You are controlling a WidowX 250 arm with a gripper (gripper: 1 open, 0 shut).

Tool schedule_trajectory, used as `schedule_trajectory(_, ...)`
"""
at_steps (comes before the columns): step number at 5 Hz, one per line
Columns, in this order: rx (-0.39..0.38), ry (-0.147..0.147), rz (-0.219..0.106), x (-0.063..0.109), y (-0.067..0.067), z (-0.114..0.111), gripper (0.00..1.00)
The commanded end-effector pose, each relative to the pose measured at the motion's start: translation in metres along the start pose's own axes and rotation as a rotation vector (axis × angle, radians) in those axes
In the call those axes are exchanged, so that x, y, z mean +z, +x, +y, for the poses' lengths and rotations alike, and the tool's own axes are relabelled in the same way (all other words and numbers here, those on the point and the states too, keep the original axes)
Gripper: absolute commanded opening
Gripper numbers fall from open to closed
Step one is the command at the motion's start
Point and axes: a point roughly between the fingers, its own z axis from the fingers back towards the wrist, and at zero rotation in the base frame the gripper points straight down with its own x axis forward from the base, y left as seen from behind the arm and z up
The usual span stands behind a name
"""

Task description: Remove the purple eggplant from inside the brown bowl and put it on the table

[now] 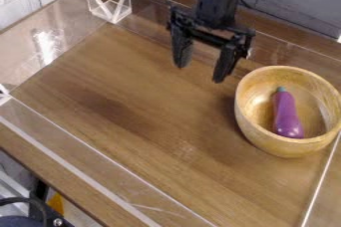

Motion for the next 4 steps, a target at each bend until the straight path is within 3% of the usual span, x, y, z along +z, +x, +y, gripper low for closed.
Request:
schedule_trajectory(1,-0.02,-0.006,-0.048,0.01,0.006,-0.02,1.0)
schedule_trajectory(4,-0.081,-0.011,-0.084,0.012,0.018,-0.082,1.0)
